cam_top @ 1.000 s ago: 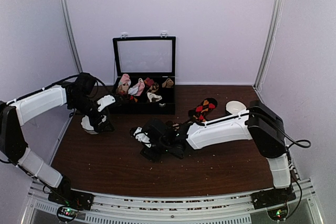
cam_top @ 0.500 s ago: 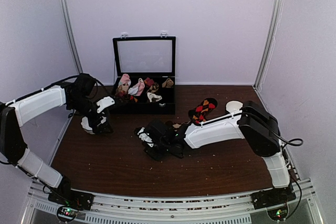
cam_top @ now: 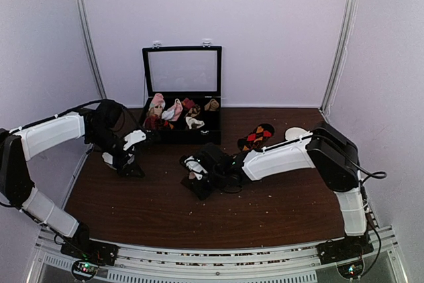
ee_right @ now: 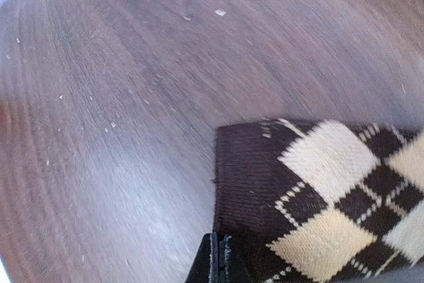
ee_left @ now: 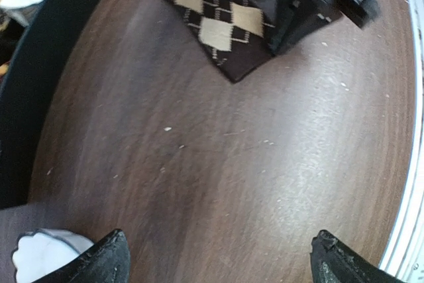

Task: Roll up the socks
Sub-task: Pick up the sock from the center of the board.

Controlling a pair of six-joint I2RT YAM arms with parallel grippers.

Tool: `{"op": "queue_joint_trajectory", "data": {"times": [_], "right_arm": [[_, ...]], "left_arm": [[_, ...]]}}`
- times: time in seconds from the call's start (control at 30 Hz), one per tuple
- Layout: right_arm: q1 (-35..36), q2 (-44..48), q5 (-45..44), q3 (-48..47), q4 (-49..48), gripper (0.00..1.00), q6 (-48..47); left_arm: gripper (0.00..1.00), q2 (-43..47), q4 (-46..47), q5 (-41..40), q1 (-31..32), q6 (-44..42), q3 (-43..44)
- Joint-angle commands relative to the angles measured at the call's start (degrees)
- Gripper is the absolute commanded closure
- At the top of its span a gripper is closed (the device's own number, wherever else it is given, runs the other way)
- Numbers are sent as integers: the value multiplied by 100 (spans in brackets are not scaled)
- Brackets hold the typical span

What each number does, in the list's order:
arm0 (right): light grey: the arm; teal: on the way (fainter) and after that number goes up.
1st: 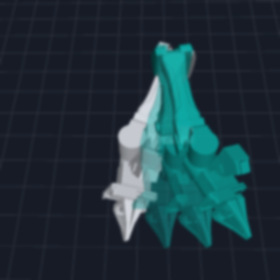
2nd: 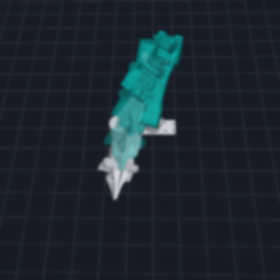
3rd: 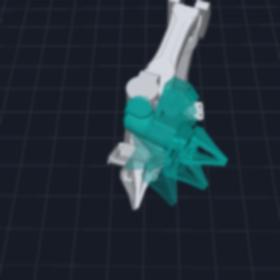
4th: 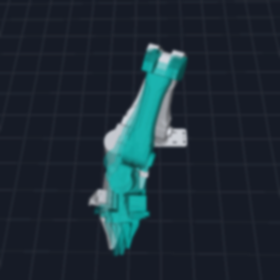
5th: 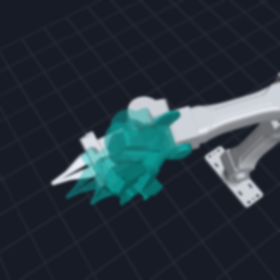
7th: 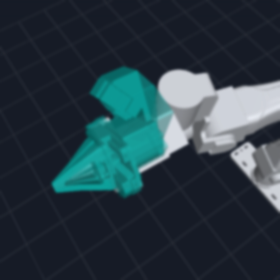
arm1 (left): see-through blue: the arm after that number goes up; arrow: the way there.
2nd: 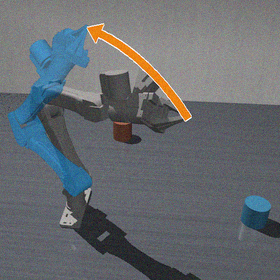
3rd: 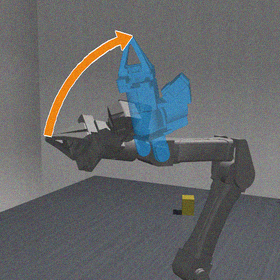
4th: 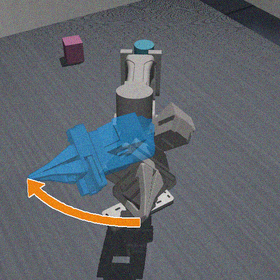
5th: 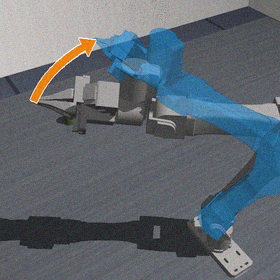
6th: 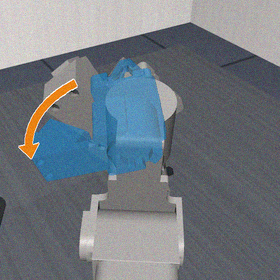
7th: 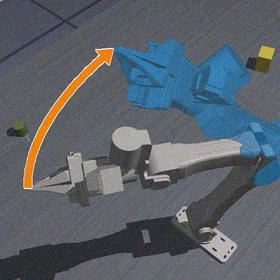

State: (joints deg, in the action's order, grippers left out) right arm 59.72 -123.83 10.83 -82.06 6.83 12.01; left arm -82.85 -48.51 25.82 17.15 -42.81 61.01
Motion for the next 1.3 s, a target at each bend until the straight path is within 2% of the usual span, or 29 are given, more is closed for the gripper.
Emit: {"op": "queue_joint_trajectory", "data": {"times": [0.0,0.17,0.27,0.37,0.47,0.6,0.83,1.07,1.27], "right_arm": [[-183,511,1173,476,-389,100,776],[-253,697,1649,746,-686,100,1019],[-340,741,2440,977,-1273,100,1610],[-385,751,2861,1157,-1749,100,2315],[-427,758,2797,1222,-1617,100,2535],[-562,750,2648,1523,-1854,100,3004],[-614,561,2522,1493,-1454,100,3206],[-669,509,2802,1885,-2350,100,3963],[-676,526,3153,2244,-3428,100,4875]], "left_arm": [[2,-229,-88,428,338,-411,-31],[2,-581,69,309,770,-515,173],[2,-687,219,239,1078,-672,253],[2,-727,520,44,1469,-801,156],[4,-816,764,-44,1811,-952,69],[13,-1053,964,-134,2117,-1067,77],[22,-1464,1267,-275,2393,-1171,261],[37,-1875,1690,-597,2624,-1246,387],[40,-2129,1729,-677,2759,-1244,550]]}}
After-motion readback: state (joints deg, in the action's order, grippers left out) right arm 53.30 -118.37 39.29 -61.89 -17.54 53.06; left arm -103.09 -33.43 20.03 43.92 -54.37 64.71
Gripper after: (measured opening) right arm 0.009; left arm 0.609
